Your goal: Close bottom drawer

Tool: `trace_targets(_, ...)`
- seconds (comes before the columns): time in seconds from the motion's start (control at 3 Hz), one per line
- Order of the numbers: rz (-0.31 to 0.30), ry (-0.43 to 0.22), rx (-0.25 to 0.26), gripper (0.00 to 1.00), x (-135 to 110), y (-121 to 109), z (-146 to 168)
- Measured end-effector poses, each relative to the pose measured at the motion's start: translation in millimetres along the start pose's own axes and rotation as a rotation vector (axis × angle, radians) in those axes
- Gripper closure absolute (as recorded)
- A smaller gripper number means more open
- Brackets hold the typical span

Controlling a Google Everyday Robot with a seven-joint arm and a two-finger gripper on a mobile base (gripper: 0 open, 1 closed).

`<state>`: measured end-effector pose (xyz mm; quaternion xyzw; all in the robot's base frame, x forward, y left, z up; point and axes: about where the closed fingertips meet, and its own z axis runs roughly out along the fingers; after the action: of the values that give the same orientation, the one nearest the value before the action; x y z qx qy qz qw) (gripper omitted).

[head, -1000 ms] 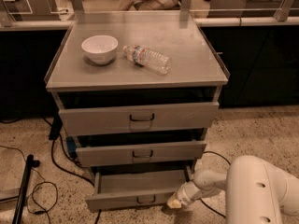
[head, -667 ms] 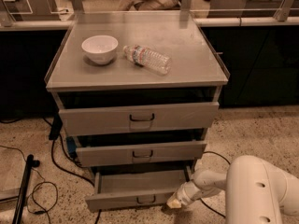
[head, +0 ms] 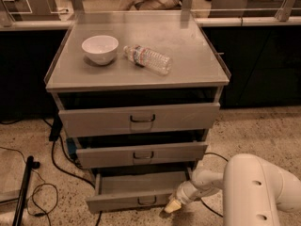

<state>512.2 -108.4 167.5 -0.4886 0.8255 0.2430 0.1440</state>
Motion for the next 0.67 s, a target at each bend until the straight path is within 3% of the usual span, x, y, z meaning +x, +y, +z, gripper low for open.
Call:
trace_targets(0.33,-0.029,-0.004,0.012,0.00,-10.7,-4.2,1.9)
trace_targets(0.67,-0.101,-0.028,0.067,0.18,-47.9,-38.2,1.3)
